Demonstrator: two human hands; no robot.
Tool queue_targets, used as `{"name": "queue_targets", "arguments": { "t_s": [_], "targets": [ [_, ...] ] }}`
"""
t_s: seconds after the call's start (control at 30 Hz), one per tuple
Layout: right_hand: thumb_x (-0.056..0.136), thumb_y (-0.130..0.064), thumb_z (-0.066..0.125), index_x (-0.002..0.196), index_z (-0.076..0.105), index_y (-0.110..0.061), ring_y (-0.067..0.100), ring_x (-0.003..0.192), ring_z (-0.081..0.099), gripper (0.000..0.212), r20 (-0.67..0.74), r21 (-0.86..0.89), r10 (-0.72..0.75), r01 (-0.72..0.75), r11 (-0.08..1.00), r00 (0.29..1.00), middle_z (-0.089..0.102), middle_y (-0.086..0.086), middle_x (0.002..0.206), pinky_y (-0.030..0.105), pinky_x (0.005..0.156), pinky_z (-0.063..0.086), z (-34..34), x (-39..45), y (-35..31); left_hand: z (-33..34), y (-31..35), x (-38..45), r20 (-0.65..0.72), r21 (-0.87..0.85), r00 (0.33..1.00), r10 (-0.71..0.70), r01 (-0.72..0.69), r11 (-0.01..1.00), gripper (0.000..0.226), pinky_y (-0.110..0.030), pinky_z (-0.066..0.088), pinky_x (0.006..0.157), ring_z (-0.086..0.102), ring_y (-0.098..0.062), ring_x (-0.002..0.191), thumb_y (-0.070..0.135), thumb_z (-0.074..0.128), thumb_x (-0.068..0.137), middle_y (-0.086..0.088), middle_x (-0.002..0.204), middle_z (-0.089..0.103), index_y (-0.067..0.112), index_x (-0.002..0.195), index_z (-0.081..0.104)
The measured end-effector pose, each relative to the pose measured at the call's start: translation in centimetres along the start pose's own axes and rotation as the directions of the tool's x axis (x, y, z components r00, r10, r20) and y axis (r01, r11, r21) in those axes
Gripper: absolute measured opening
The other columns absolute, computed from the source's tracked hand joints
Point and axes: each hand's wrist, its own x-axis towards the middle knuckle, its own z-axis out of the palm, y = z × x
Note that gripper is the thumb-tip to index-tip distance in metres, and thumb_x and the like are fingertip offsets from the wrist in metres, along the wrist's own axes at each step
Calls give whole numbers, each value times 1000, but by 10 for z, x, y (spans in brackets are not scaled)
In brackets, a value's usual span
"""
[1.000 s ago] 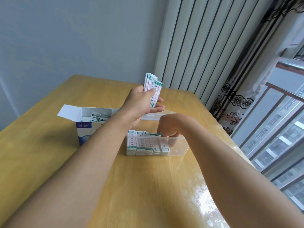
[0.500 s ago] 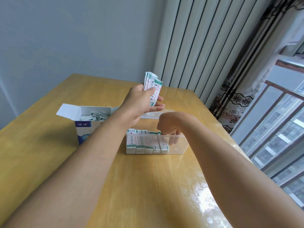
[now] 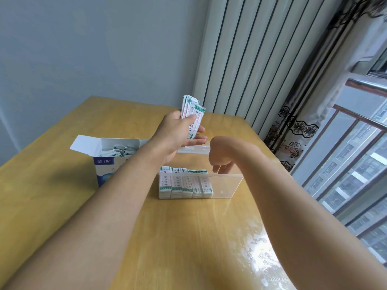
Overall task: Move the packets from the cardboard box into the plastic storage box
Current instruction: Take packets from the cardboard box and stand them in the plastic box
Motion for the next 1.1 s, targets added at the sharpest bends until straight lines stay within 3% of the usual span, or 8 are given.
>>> {"name": "queue_targets", "arguments": {
  "t_s": [0.13, 0.27, 0.4, 0.53, 0.67, 0.83, 1.0, 1.1],
  "targets": [
    [101, -9, 52, 113, 66, 1, 25, 76, 77, 21, -254, 316, -1, 84, 945, 967, 77, 11, 96, 39, 70, 65, -34, -14, 15, 2, -3, 1, 11, 134, 1000, -12, 11, 991, 24, -29, 57, 66, 62, -20, 71, 19, 44, 108, -9, 90, 57, 5, 119, 61],
    [104, -10, 53, 150, 47, -17, 16, 82, 74, 47, -450, 499, -152, 389, 774, 880, 72, 6, 116, 30, 67, 64, -42, -33, 17, 5, -5, 0, 54, 175, 997, -48, 38, 984, 27, -26, 44, 62, 53, -17, 68, 18, 43, 109, -5, 84, 53, 3, 115, 64],
    [101, -12, 59, 145, 55, -27, 16, 101, 72, 47, -584, 314, -313, 564, 764, 749, 71, -2, 125, 39, 90, 59, -29, -31, 14, 6, -2, -5, 153, 154, 981, -118, 94, 984, 26, -28, 43, 63, 53, -19, 70, 13, 43, 107, -8, 82, 54, -1, 116, 63],
    [102, -21, 59, 125, 72, -30, 17, 101, 71, 27, -636, 185, -354, 580, 793, 686, 76, -5, 114, 38, 89, 57, -24, -35, 13, 6, -2, -7, 133, 113, 979, -154, 140, 984, 31, -30, 42, 60, 54, -23, 68, 2, 37, 100, -12, 81, 57, 8, 126, 52],
    [103, -23, 59, 128, 71, -29, 13, 100, 71, 28, -640, 186, -369, 602, 777, 674, 75, -5, 116, 30, 85, 56, -23, -43, 13, 8, -7, -6, 122, 163, 984, -131, 110, 980, 39, -31, 40, 60, 52, -22, 69, -2, 35, 97, -13, 86, 58, 15, 130, 46],
    [99, -11, 63, 116, 72, -30, 5, 72, 71, 27, -609, 246, -370, 611, 753, 702, 73, -9, 97, 15, 61, 52, -22, -43, 14, 11, -9, -7, 173, 179, 975, -143, 112, 977, 29, -30, 37, 58, 51, -21, 66, 2, 37, 100, -11, 82, 55, 14, 123, 50],
    [99, -7, 59, 127, 66, -31, 9, 78, 71, 37, -607, 243, -369, 606, 757, 704, 71, -10, 100, 19, 66, 54, -22, -44, 13, 5, -11, 0, 147, 136, 983, -106, 86, 987, 47, -32, 46, 59, 61, -21, 69, 3, 45, 97, -6, 80, 70, 19, 141, 46],
    [100, -11, 60, 114, 70, -28, 8, 78, 68, 25, -627, 201, -377, 609, 767, 682, 71, -8, 100, 21, 67, 53, -24, -45, 12, 3, -8, 2, 145, 129, 985, -95, 76, 989, 45, -32, 47, 59, 62, -21, 70, 3, 44, 96, -4, 76, 72, 16, 140, 49]
  ]
}}
